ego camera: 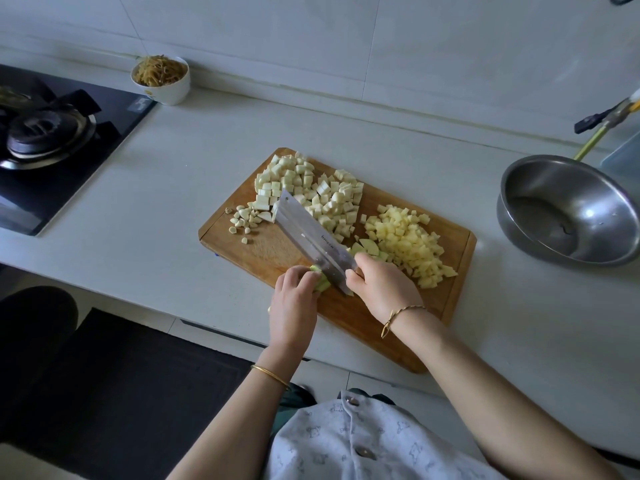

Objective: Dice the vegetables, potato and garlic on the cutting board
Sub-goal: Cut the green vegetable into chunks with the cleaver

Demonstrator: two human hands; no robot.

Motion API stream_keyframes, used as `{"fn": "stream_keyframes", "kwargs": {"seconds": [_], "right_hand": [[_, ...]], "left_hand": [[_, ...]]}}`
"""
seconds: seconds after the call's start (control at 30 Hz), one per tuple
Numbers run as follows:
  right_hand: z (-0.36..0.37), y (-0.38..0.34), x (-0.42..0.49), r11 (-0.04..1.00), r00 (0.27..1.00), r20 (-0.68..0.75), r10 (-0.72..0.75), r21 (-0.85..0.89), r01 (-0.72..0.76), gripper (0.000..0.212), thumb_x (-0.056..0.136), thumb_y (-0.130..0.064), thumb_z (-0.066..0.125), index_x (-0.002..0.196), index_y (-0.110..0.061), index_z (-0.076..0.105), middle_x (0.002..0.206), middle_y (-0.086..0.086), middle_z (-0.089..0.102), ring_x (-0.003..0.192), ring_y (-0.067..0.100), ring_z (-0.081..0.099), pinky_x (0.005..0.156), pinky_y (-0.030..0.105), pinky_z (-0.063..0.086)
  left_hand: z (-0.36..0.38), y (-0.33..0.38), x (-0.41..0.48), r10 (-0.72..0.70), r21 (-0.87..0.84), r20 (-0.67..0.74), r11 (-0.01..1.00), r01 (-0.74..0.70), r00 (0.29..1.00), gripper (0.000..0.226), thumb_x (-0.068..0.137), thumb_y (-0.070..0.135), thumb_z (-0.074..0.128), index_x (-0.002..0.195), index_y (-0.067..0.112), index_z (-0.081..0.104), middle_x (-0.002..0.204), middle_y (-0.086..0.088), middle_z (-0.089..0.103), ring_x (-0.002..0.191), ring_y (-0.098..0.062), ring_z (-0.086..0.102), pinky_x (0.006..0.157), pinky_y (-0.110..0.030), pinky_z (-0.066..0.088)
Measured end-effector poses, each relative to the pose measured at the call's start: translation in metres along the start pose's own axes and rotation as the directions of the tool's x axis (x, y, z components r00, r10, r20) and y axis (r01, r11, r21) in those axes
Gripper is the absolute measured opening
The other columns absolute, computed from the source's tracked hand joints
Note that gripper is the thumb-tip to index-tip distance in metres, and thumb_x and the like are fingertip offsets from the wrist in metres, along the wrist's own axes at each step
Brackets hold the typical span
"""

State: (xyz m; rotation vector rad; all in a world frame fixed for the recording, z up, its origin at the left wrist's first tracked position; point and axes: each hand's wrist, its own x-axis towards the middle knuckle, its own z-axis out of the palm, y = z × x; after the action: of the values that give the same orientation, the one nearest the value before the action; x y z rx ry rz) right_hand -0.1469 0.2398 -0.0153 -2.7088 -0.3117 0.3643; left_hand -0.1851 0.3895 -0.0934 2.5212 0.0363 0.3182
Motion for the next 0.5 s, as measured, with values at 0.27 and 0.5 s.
{"fn": "stream_keyframes", "kwargs": {"seconds": [0.27,0.5], "right_hand": [[0.014,0.008,0.004,0.989,0.996,0.005,0.086,0.116,-0.086,0.029,0.099,-0.030,0.041,0.075,-0.016,0.034,0.060,-0.001,0.038,0.057,0.021,0.040,0.045,0.030,0.023],[0.003,0.010,0.000,0.979,0.995,-0.036,0.095,0.186,-0.087,0.039,0.098,-0.031,0.044,0.066,-0.022,0.023,0.056,-0.002,0.034,0.049,0.016,0.030,0.046,0.030,0.022]], "left_hand": [[-0.002,-0.003,-0.001,0.020,0.012,-0.002,1.000,-0.020,1.000,0.029,0.076,0.002,0.075,0.103,0.010,0.070,0.109,-0.012,0.062,0.096,-0.033,0.059,0.077,-0.035,0.049],[-0.003,-0.005,-0.002,-0.004,-0.015,-0.014,1.000,0.003,1.000,0.032,0.075,0.001,0.075,0.104,0.010,0.068,0.105,-0.012,0.061,0.092,-0.034,0.056,0.078,-0.037,0.049]]}}
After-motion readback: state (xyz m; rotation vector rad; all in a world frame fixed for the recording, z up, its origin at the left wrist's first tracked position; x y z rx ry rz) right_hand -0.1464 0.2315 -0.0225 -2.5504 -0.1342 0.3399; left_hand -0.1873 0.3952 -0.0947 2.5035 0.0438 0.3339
